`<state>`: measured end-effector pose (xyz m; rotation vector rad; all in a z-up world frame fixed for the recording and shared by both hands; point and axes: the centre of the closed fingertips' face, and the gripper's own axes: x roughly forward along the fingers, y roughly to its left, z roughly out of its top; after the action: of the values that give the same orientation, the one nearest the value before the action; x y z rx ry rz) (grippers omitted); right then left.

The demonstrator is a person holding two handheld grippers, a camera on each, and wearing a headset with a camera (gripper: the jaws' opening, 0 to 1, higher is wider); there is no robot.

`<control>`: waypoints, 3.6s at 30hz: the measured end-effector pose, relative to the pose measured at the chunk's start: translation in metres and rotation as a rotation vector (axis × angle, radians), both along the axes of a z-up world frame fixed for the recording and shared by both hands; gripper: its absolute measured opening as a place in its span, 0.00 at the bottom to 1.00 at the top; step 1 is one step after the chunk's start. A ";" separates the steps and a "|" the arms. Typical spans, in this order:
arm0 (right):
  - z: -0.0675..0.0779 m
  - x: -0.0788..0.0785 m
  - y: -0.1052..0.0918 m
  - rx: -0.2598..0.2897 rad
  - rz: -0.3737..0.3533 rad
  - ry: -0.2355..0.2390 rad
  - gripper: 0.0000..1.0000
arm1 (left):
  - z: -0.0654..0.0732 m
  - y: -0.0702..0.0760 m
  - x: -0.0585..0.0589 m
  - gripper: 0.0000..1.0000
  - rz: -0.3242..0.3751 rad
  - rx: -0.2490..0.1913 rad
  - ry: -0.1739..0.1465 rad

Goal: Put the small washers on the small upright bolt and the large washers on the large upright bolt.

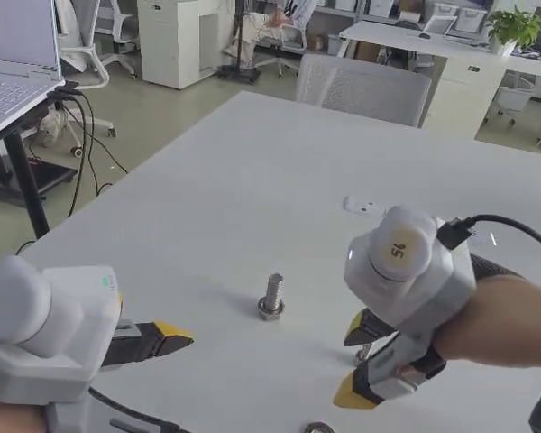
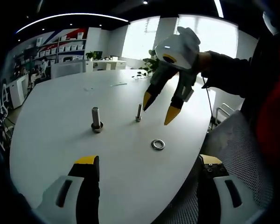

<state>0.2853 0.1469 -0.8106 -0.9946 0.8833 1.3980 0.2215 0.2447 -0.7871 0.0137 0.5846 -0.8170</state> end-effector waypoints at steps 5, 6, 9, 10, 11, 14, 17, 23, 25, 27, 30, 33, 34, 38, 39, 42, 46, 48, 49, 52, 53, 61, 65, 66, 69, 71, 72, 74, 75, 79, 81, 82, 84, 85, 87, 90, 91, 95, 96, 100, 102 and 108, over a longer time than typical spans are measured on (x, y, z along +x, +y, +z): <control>-0.011 -0.017 -0.003 -0.001 0.001 0.026 0.42 | 0.000 0.000 -0.001 0.86 0.000 0.003 -0.001; -0.014 -0.021 -0.004 -0.002 -0.001 0.034 0.42 | 0.000 0.000 0.000 0.86 0.000 0.003 -0.002; -0.021 -0.027 -0.005 -0.004 -0.004 0.049 0.42 | 0.000 0.000 -0.001 0.86 0.000 0.005 -0.002; -0.024 -0.029 -0.005 -0.007 -0.006 0.055 0.42 | 0.000 0.000 -0.001 0.86 0.000 0.006 -0.002; -0.028 -0.031 -0.005 -0.012 -0.006 0.059 0.42 | -0.001 0.000 -0.001 0.86 -0.001 0.008 -0.001; -0.035 -0.031 -0.006 -0.019 -0.016 0.068 0.41 | 0.000 -0.001 -0.001 0.86 -0.003 0.008 -0.001; -0.041 -0.032 -0.006 -0.032 -0.011 0.065 0.41 | 0.000 -0.001 -0.001 0.86 -0.003 0.008 -0.003; -0.049 -0.034 0.000 -0.036 -0.006 0.075 0.38 | 0.000 -0.002 -0.001 0.86 -0.003 0.007 -0.006; -0.053 -0.034 0.000 -0.048 -0.005 0.079 0.38 | 0.000 -0.002 -0.001 0.86 -0.003 0.006 -0.006; -0.057 -0.034 -0.001 -0.056 0.005 0.073 0.37 | 0.001 -0.002 -0.001 0.86 -0.001 0.005 -0.007; -0.062 -0.034 -0.002 -0.071 0.015 0.065 0.36 | 0.001 -0.002 0.000 0.86 0.000 0.003 -0.009; -0.065 -0.034 -0.003 -0.078 0.022 0.063 0.35 | 0.000 -0.002 0.000 0.86 -0.002 0.004 -0.009; -0.065 -0.034 -0.003 -0.077 0.025 0.061 0.34 | 0.000 -0.002 0.000 0.86 -0.002 0.003 -0.009; -0.065 -0.031 -0.001 -0.071 0.019 0.053 0.32 | 0.001 -0.003 0.000 0.86 -0.002 -0.001 -0.011; -0.065 -0.032 -0.001 -0.077 0.021 0.051 0.32 | 0.001 -0.002 0.001 0.86 -0.002 0.000 -0.012; -0.066 -0.033 -0.001 -0.099 0.054 0.015 0.32 | 0.001 -0.003 0.001 0.86 -0.001 -0.002 -0.014; -0.065 -0.036 0.000 -0.091 0.061 0.016 0.29 | 0.002 -0.003 0.000 0.86 0.001 -0.006 -0.016; -0.065 -0.036 0.000 -0.090 0.058 0.017 0.29 | 0.002 -0.003 0.000 0.86 0.000 -0.008 -0.017; -0.065 -0.036 0.000 -0.089 0.057 0.018 0.29 | 0.002 -0.003 0.000 0.86 0.000 -0.007 -0.017; -0.066 -0.035 -0.001 -0.086 0.057 0.016 0.26 | 0.002 -0.004 0.000 0.85 -0.001 -0.009 -0.017; -0.066 -0.034 -0.001 -0.083 0.054 0.019 0.25 | 0.002 -0.004 0.000 0.85 0.000 -0.010 -0.018; -0.066 -0.034 0.000 -0.081 0.049 0.021 0.25 | 0.002 -0.004 -0.001 0.85 -0.001 -0.012 -0.018; -0.066 -0.033 0.000 -0.085 0.052 0.016 0.24 | 0.001 -0.004 0.000 0.85 -0.001 -0.009 -0.019; -0.066 -0.033 0.000 -0.087 0.051 0.019 0.24 | 0.001 -0.004 0.000 0.85 0.000 -0.010 -0.019; -0.066 -0.032 0.000 -0.093 0.055 0.016 0.24 | 0.002 -0.003 0.000 0.85 0.002 -0.010 -0.020; -0.065 -0.032 0.000 -0.095 0.057 0.017 0.24 | 0.002 -0.003 0.001 0.85 0.002 -0.013 -0.019; -0.063 -0.031 0.000 -0.094 0.057 0.017 0.24 | 0.002 -0.003 0.001 0.85 0.002 -0.012 -0.020; -0.061 -0.031 0.001 -0.091 0.057 0.021 0.24 | 0.002 -0.003 0.001 0.85 0.002 -0.014 -0.019; -0.060 -0.031 0.001 -0.088 0.054 0.023 0.24 | 0.002 -0.003 0.001 0.85 0.001 -0.014 -0.020; -0.058 -0.030 0.002 -0.089 0.054 0.019 0.24 | 0.003 -0.003 0.001 0.85 0.002 -0.013 -0.022; -0.053 -0.029 0.003 -0.086 0.057 0.017 0.24 | 0.003 -0.003 0.001 0.85 0.001 -0.016 -0.022; -0.050 -0.027 0.004 -0.082 0.056 0.014 0.24 | 0.003 -0.003 0.001 0.85 0.000 -0.014 -0.022; -0.046 -0.025 0.006 -0.077 0.053 0.010 0.24 | 0.004 -0.003 0.001 0.85 -0.001 -0.015 -0.023; -0.044 -0.024 0.007 -0.074 0.052 0.011 0.24 | 0.004 -0.003 0.001 0.85 0.000 -0.014 -0.024; -0.042 -0.024 0.008 -0.071 0.052 0.008 0.24 | 0.005 -0.002 0.002 0.85 0.001 -0.017 -0.026; -0.036 -0.022 0.010 -0.074 0.059 -0.007 0.24 | 0.005 -0.001 0.002 0.85 0.002 -0.017 -0.028; -0.033 -0.021 0.010 -0.072 0.058 -0.009 0.24 | 0.005 -0.001 0.002 0.85 0.002 -0.017 -0.028; -0.019 -0.016 0.013 -0.056 0.055 -0.024 0.24 | 0.005 -0.001 0.002 0.86 0.003 -0.015 -0.031; -0.016 -0.013 0.013 -0.052 0.053 -0.029 0.24 | 0.006 -0.001 0.001 0.86 0.003 -0.015 -0.030; -0.005 -0.007 0.015 -0.044 0.054 -0.049 0.24 | 0.005 -0.002 0.001 0.86 0.001 -0.015 -0.028; 0.002 -0.004 0.018 -0.037 0.055 -0.053 0.24 | 0.005 -0.002 0.001 0.86 0.002 -0.014 -0.028; 0.019 0.007 0.028 -0.012 0.059 -0.077 0.24 | 0.005 -0.002 0.000 0.86 0.003 -0.015 -0.028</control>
<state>0.2927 0.1754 -0.7913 -1.0841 0.8124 1.3958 0.2218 0.2426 -0.7822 0.0109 0.5520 -0.8170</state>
